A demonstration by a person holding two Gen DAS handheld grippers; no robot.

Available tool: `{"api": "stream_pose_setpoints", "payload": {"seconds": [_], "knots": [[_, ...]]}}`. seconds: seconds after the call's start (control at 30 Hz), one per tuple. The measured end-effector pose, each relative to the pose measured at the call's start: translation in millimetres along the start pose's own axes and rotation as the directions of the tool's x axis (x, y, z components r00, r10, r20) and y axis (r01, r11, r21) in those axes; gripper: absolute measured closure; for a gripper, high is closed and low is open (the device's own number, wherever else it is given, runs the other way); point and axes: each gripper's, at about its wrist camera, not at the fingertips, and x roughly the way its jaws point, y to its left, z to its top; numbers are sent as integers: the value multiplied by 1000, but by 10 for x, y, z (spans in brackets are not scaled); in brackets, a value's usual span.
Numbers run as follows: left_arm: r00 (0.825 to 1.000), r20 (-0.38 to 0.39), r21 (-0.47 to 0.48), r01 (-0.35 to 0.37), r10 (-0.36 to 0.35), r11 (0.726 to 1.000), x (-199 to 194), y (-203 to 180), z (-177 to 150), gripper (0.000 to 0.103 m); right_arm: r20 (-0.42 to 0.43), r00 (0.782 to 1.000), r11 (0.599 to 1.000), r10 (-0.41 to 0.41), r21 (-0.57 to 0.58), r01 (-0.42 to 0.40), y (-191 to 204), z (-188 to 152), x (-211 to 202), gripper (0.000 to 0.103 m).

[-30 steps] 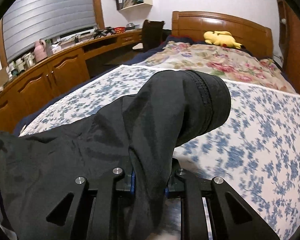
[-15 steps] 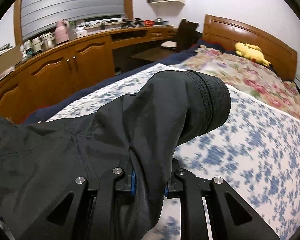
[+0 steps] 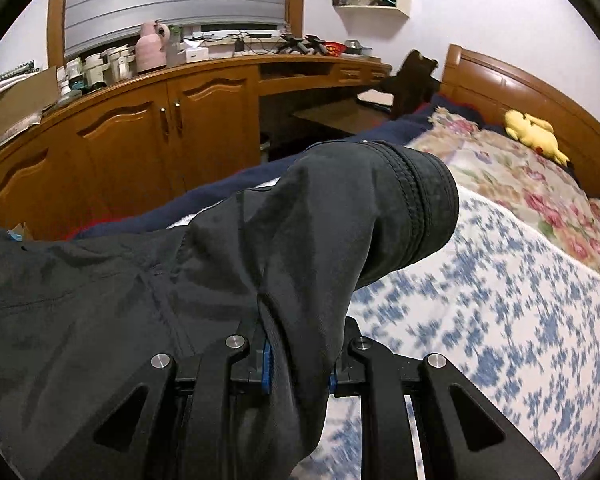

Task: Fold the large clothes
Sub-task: 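Lift the folded jacket with both tools and carry it off the bed, then lower the jacket onto the cabinet beside the bed and open both tools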

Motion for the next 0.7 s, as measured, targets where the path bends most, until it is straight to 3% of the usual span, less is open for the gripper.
{"api": "stream_pose_setpoints", "payload": {"seconds": [0.2, 0.3, 0.37, 0.47, 0.57, 0.7], "knots": [[996, 5, -35, -88, 88, 995, 58, 384, 58, 98, 18, 1000, 999, -12, -33, 13, 223, 335, 216, 81], [993, -43, -46, -114, 112, 992, 184, 574, 20, 98, -59, 998, 1000, -4, 11, 5, 300, 394, 350, 70], [990, -82, -58, -122, 117, 991, 255, 685, -55, 98, -114, 993, 1000, 22, 12, -21, 374, 303, 418, 67], [975, -116, -40, -195, 189, 980, 345, 787, -218, 98, -131, 988, 995, 86, -39, -92, 478, 42, 465, 65], [974, -139, -79, -193, 181, 978, 357, 912, -301, 98, -136, 986, 992, 96, -71, -106, 562, -217, 461, 55], [971, -157, -78, -193, 180, 978, 327, 914, -343, 98, -114, 976, 977, 183, -91, -194, 705, -469, 359, 55]]}}
